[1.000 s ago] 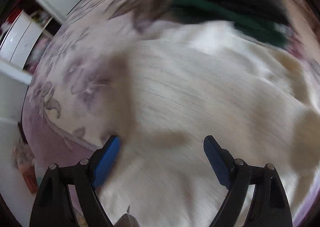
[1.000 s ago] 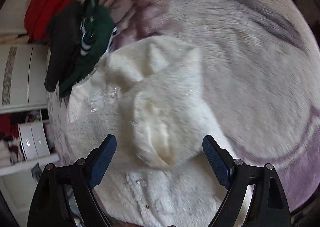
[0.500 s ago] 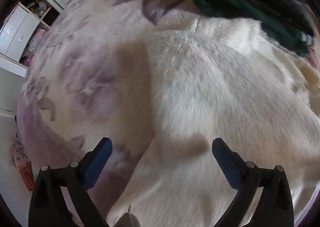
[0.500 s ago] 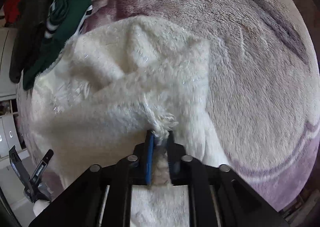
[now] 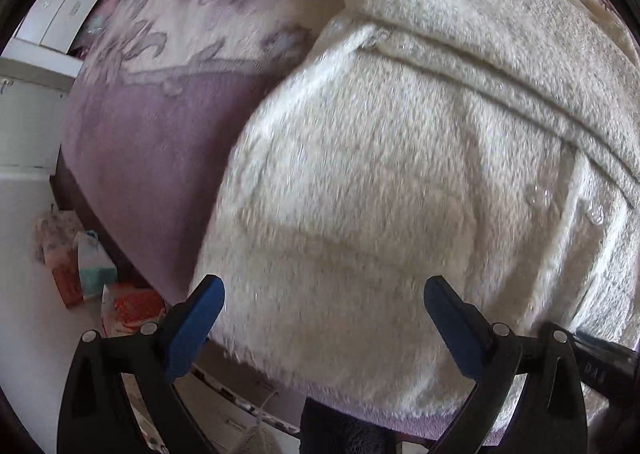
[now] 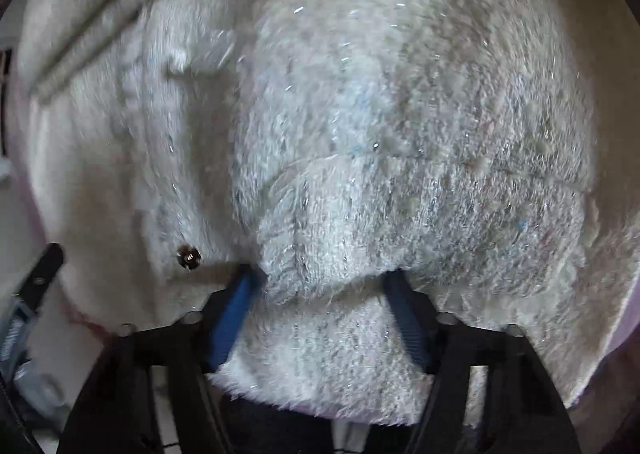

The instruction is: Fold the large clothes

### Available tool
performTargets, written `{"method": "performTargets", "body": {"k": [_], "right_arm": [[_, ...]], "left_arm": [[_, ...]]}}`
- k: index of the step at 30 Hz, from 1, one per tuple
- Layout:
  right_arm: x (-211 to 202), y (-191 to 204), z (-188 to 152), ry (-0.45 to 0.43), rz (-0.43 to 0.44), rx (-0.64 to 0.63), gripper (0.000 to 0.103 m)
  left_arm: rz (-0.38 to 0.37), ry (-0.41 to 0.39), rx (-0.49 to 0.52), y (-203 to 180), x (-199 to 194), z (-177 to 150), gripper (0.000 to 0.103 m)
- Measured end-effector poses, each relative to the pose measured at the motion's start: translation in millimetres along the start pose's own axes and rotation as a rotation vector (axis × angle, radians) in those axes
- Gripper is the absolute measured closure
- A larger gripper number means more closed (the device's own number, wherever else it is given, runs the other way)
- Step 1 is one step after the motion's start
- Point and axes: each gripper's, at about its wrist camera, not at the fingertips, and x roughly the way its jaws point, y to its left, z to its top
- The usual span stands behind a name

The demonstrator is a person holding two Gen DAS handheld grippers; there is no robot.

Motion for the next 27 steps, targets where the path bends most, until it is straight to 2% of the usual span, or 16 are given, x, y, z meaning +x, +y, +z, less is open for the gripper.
{"method": "performTargets", "body": {"k": [1,4,5,7,9,11,14,15,16,19,21,23,26,27], "right_arm": [[-4,7,-8,0.021,0.032,-0.032,0.094],[-1,18,-27,0.082,0.023,-0.140,0.097],[-1,12,-27,0.112,0.048,-0.131,0.097],[-19,-15,-15,0.141,0.182,-0.042,0.097],[-65,-48,7,0.085,0.290,0.031,0.096],[-119,-77,35,-0.014,0.329,0.070,0.094],[-182,-104,74,-0.140,0.364,0.114,0.071],[-195,-107,82,-0.165,0.362,0.115,0.060],[-204,-108,88,-0.187,0.343,0.112,0.055],[-188,-99,80,-0.160,0.318,0.103,0.054],[-157,-78,81,-0.084,0.334,0.131,0.054],[-112,-61,76,-0.008,0.310,0.152,0.054],[-66,-30,77,0.035,0.152,0.119,0.054],[-61,-23,74,-0.014,0.074,0.111,0.065]], "left_arm": [[0.004,-0.002,-0.006,-2,-2,-5,0.000],[0.009,-0.002,-0.003,-9,-7,-13,0.000],[0.007,-0.003,-0.002,-12,-11,-13,0.000],[0.006,-0.029,0.001,-20,-27,-9,0.000],[0.004,-0.076,0.006,-21,-42,3,0.000],[0.007,-0.130,0.025,-32,-56,23,0.000],[0.033,-0.182,0.038,-58,-66,59,0.000],[0.047,-0.188,0.037,-64,-66,69,0.000],[0.055,-0.193,0.039,-69,-65,75,0.000],[0.096,-0.173,0.057,-78,-54,86,0.000],[0.107,-0.146,0.075,-75,-39,82,0.000],[0.120,-0.095,0.108,-69,-18,69,0.000],[0.124,-0.025,0.126,-55,1,52,0.000],[0.123,-0.009,0.126,-49,5,47,0.000]]}}
